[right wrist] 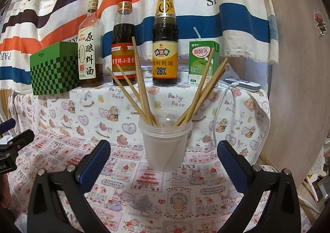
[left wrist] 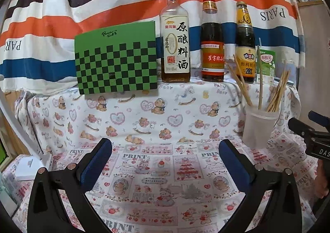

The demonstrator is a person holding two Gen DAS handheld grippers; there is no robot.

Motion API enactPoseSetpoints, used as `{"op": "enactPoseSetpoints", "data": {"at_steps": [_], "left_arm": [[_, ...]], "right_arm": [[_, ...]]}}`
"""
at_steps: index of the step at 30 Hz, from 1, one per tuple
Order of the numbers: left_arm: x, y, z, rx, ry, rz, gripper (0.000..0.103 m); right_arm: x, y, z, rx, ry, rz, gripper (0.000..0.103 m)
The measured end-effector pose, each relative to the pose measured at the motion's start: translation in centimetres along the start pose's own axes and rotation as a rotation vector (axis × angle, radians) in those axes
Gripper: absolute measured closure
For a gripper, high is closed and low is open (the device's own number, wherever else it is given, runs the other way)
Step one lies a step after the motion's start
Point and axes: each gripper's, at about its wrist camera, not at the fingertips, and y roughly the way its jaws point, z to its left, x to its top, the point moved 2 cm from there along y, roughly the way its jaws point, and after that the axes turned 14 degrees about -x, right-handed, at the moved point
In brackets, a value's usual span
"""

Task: Organize utensils

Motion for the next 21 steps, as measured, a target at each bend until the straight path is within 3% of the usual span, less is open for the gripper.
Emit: {"op": "enactPoseSetpoints", "data": {"at_steps": [21], "left_arm": [[-0.01,-0.05,0.01,0.007,0.001,0.0,0.0]], "right_arm": [[0.0,0.03,-0.03,0.004,0.002,0.006,0.0]]}}
